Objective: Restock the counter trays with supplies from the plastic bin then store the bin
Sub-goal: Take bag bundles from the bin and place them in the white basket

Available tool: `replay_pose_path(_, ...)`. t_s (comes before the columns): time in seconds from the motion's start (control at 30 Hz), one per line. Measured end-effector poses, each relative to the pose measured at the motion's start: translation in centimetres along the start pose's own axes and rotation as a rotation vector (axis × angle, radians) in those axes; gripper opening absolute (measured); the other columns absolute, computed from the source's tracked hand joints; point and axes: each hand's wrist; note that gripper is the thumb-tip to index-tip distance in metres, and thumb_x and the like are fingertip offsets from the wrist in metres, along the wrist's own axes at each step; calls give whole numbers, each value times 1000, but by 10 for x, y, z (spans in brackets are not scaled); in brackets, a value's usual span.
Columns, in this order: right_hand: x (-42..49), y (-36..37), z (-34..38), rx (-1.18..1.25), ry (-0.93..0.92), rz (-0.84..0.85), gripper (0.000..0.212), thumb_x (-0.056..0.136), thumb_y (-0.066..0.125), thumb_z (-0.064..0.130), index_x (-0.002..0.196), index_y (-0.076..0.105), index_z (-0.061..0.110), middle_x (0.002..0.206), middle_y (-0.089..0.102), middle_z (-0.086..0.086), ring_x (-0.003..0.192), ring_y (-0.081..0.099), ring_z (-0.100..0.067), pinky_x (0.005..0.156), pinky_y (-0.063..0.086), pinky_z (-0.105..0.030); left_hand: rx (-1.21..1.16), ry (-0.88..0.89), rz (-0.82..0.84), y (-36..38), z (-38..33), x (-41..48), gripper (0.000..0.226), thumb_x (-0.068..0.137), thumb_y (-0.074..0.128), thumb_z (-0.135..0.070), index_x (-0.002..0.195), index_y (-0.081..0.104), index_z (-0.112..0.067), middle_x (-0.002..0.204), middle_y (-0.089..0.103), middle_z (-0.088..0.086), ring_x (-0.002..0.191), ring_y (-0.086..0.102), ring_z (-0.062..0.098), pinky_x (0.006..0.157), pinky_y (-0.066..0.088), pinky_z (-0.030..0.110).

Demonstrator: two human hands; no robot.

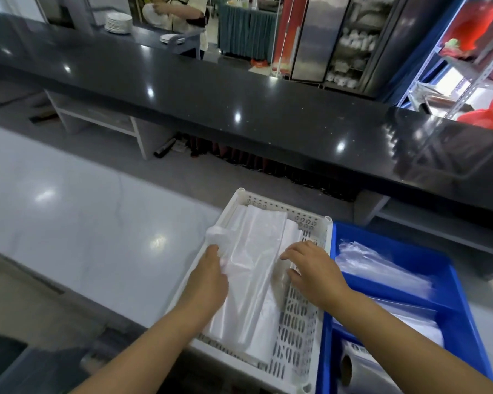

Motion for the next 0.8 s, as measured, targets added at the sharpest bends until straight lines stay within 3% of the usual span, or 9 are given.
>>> replay_pose_path(0.07,0,2,2,-29,-34,49,35,85,56,21,120,57,22,123,57,4,113,47,-17,96,37,-29,123,68,-45,-3,-2,-3,67,87,53,-13,143,18,-21,131,46,0,109,52,13,87,46,23)
replay_pose_path(0.13,-2,5,4,-40,-75,100,42,82,59,27,124,53,22,127,54,4,115,47,-18,98,37,-31,392,228,-78,-5,-3,-6,82,83,62,-29,146,10,-20,148,28,3,134,30,20,107,33,31)
replay_pose_path(0.2,-3,9,6,-43,-100,160,53,77,62,36,127,48,23,131,49,5,119,44,-17,101,35,-32,543,379,22,-5,-6,-10,87,78,64,-48,146,13,-28,152,22,-1,140,16,19,115,19,34)
replay_pose_path(0.3,-4,11,8,-17,-84,189,59,75,62,47,127,43,25,133,45,6,120,43,-16,101,35,-32,636,553,273,9,-8,-17,83,72,59,-62,142,20,-40,156,14,-6,144,-1,16,115,-5,38)
replay_pose_path(0.43,0,7,7,-18,-90,218,55,79,60,49,126,44,23,131,47,5,118,43,-16,99,39,-33,721,619,414,25,-5,-19,79,71,60,-61,137,21,-42,155,14,0,143,0,20,114,-7,43)
replay_pose_path(0.57,9,2,5,-45,-91,184,35,88,52,33,121,53,24,122,55,4,108,51,-17,91,44,-33,740,635,392,26,-2,-17,77,73,64,-56,136,21,-40,155,15,0,142,2,20,115,-4,44)
replay_pose_path(0.67,22,-1,7,-60,-84,120,27,91,46,31,115,58,24,111,62,4,97,56,-19,80,48,-34,699,653,375,23,-5,-21,74,74,65,-53,135,25,-39,153,17,-1,141,5,17,113,-4,38)
replay_pose_path(0.8,40,1,19,-102,-165,70,23,92,45,27,104,63,20,99,65,-1,90,59,-22,67,47,-32,582,515,185,4,-1,-36,63,81,61,-49,136,32,-39,151,28,-4,137,20,16,109,11,28)
Point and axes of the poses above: each hand's wrist, its own x-axis towards the middle knuckle, its own y-axis out of the palm, z = x × y
